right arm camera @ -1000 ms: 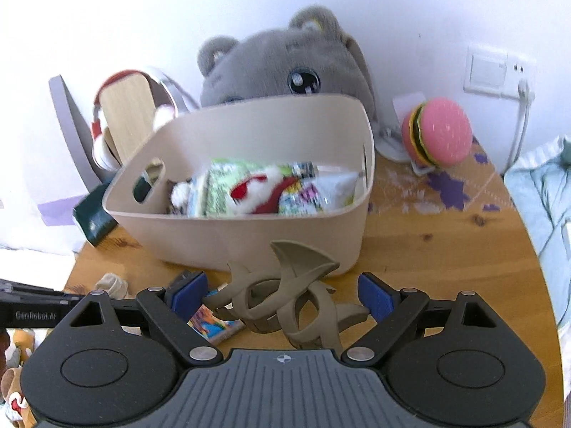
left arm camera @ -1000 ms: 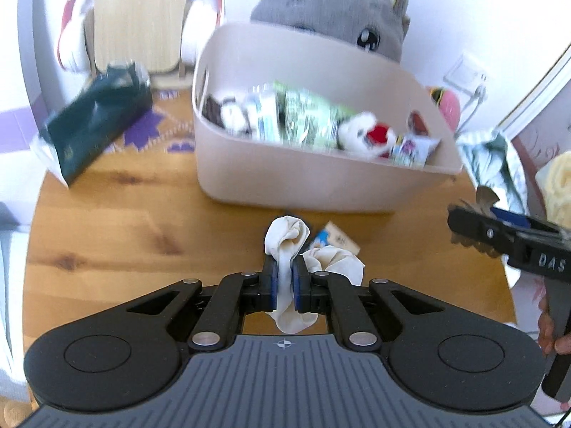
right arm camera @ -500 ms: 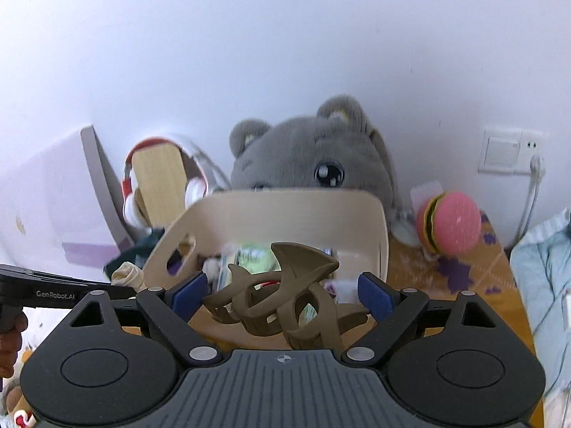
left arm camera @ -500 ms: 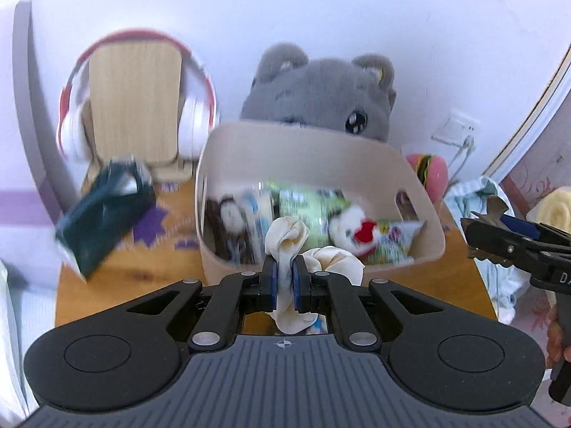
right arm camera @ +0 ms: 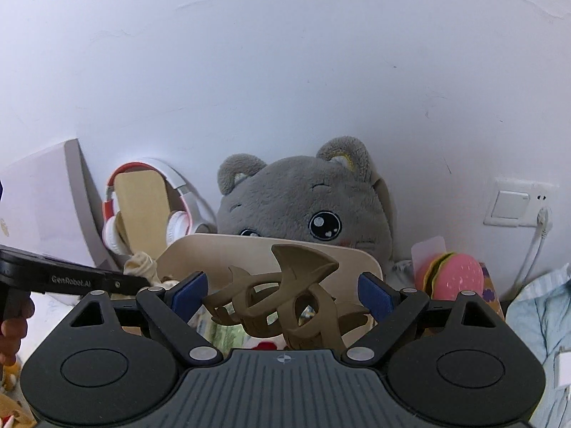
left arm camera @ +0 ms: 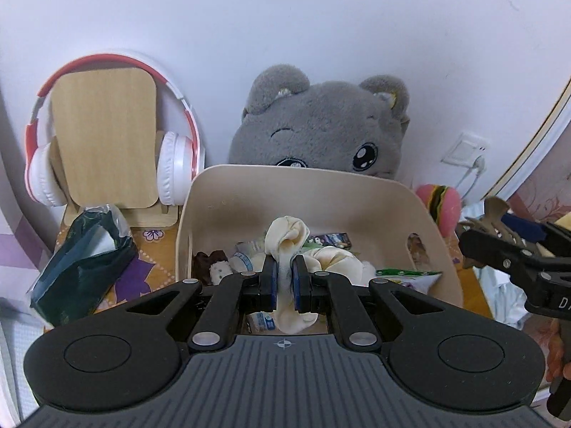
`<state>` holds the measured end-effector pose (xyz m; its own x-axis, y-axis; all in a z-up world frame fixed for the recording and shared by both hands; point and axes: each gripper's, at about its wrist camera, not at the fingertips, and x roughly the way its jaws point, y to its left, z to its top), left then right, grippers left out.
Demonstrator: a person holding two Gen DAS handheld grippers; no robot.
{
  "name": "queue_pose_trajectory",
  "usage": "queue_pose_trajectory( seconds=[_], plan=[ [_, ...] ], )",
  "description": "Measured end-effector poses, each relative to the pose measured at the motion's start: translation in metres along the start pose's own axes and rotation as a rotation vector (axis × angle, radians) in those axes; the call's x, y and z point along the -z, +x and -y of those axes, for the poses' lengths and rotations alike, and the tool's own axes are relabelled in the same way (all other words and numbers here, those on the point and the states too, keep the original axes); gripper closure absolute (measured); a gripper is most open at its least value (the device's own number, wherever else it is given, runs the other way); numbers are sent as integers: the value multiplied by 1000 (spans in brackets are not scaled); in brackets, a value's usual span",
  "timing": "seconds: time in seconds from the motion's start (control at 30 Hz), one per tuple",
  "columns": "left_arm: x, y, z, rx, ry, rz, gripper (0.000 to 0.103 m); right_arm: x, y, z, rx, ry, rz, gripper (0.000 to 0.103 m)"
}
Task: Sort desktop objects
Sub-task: 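Carry scrunchie in left tool and claw clip in right tool into basket, release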
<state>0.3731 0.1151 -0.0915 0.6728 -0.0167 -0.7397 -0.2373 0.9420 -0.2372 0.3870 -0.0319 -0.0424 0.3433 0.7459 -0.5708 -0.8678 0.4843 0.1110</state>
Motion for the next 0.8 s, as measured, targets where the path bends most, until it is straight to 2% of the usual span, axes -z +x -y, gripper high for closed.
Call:
queue_pose_trajectory(
  seconds=[0.17,0.4,0.57,0.63,0.67,0.73,0.8],
  plan=[
    [0,28,2,-28,24,-38,95,3,32,-2,23,-1,-32,13],
    [8,55,0,-37,54,-126,95,17,73,-9,51,-49,-128,13],
    [17,63,4,-52,110,-158,94,26,88,-10,67,-54,-180,13],
    [20,63,6,-64,131,-163,91,29,91,-10,71,-58,-200,13],
    [22,62,7,-64,142,-158,88,30,92,-10,73,-60,-206,13],
    [23,59,9,-71,160,-146,67,33,92,-9,81,-59,-218,10],
    [24,55,10,-74,172,-126,52,34,90,-10,86,-64,-218,9]
  ],
)
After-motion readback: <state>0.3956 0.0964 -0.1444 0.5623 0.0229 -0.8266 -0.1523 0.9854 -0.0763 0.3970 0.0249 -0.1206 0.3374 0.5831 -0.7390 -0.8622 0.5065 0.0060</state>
